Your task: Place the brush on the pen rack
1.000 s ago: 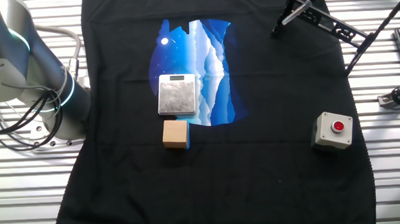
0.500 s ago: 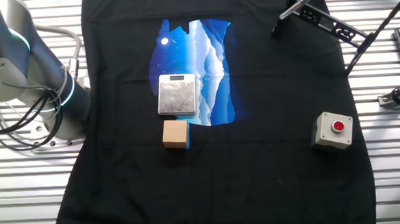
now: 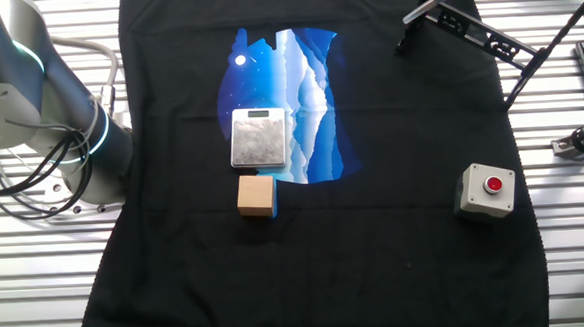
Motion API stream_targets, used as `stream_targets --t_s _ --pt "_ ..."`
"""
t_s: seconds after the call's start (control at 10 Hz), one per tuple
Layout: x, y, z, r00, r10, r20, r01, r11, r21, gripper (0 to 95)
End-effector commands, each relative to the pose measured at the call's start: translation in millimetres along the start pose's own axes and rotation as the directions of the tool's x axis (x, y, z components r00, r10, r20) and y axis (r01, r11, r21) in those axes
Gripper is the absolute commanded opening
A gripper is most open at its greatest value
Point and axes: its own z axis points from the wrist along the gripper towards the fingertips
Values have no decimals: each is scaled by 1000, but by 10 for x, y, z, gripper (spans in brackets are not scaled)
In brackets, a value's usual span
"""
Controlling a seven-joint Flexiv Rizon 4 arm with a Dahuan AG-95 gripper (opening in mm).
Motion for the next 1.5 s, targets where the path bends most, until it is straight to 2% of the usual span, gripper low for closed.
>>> stream_targets --t_s 0.1,0.6,1.1,1.5 --pt "-4 9 -8 1000 0 -2 0 1000 -3 0" --pt "-4 71 60 1000 12 -2 -12 1000 -4 0" --pt "-27 143 60 1000 28 -2 -28 1000 -3 0" --pt "24 178 98 999 39 6 -39 999 -4 0"
